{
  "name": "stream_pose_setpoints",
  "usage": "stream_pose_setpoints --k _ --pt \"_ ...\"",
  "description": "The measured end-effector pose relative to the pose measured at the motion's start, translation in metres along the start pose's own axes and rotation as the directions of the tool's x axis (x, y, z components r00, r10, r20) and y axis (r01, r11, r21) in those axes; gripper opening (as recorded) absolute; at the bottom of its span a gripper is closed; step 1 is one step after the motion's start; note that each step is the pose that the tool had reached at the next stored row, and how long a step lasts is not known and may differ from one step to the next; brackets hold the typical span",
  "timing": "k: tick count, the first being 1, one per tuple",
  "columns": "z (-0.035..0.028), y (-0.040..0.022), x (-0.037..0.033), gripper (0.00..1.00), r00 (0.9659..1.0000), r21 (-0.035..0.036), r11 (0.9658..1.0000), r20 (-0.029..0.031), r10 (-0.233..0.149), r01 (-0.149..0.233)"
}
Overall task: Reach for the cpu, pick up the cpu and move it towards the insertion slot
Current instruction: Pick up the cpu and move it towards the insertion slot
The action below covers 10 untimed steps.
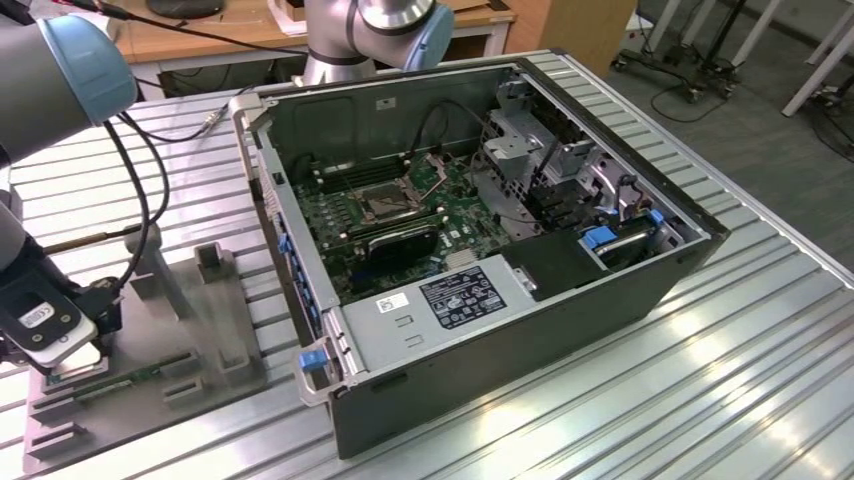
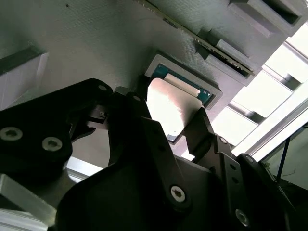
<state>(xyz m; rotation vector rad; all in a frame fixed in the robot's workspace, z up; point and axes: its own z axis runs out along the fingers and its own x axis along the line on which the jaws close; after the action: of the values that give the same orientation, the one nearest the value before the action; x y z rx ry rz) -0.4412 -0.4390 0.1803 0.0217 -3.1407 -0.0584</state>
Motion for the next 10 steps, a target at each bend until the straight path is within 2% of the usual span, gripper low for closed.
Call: stream_pose_setpoints --k 10 --pt "-0.0099 0.0004 0.0 0.55 1.0 0.0002 1.0 -0.0003 0.0 0.0"
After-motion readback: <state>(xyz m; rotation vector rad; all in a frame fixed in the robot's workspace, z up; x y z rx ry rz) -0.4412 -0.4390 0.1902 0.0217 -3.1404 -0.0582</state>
